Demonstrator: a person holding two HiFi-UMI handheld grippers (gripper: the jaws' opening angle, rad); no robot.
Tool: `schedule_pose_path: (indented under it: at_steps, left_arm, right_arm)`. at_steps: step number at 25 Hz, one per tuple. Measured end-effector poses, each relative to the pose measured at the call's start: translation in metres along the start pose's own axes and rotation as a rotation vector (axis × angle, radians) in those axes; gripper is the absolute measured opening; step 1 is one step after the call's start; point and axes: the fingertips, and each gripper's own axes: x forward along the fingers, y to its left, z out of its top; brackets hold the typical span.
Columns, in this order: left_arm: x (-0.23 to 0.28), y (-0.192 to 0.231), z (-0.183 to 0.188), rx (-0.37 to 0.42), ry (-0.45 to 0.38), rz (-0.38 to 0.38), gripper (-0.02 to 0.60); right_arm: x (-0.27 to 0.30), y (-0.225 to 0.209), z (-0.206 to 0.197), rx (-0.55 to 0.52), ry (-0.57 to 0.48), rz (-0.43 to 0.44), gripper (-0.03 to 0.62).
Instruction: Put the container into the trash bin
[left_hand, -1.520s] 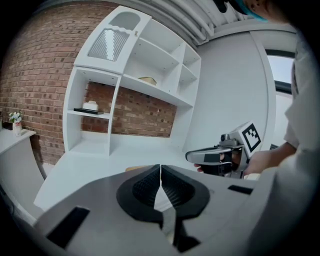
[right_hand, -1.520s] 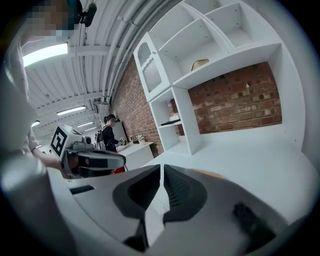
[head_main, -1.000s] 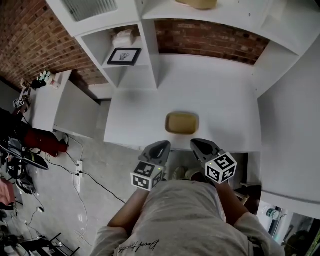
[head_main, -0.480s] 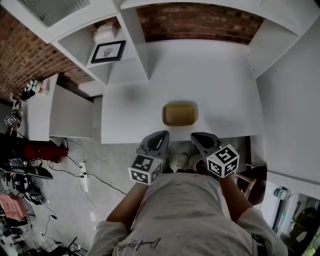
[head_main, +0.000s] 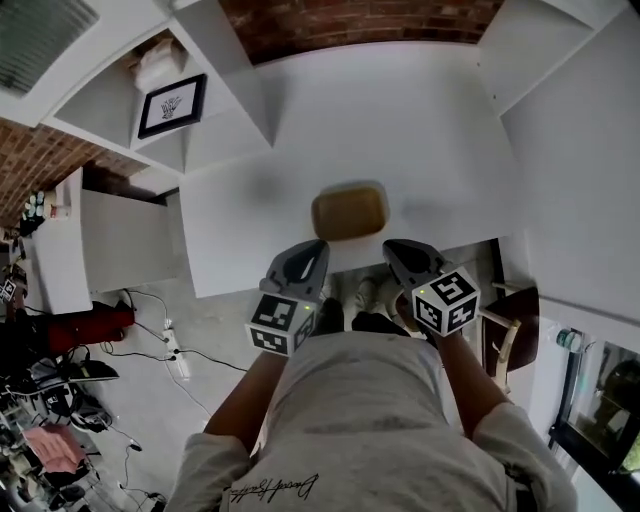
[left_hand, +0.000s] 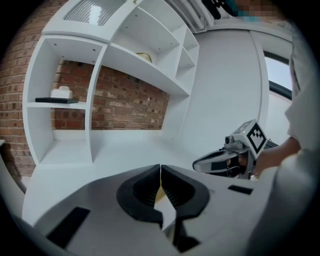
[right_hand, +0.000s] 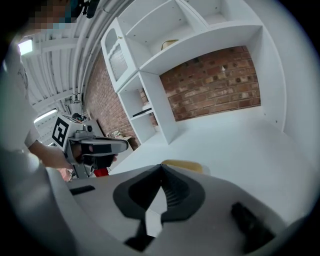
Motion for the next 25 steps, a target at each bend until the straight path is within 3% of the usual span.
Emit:
schedule_pose_path:
  at_steps: [6, 25]
  left_arm:
    - [0.012, 0.008, -0.008, -0.009, 0.034, -0.018, 0.017]
    - [0.028, 0.027, -0.041, -0.065, 0.092, -0.011, 0.017]
  right_arm:
    - [0.007, -0.025, -0.011, 0.024, 0.032, -0.069, 0.029]
    - [0.053, -0.076, -0.044, 0.053, 0.132, -0.16, 0.031]
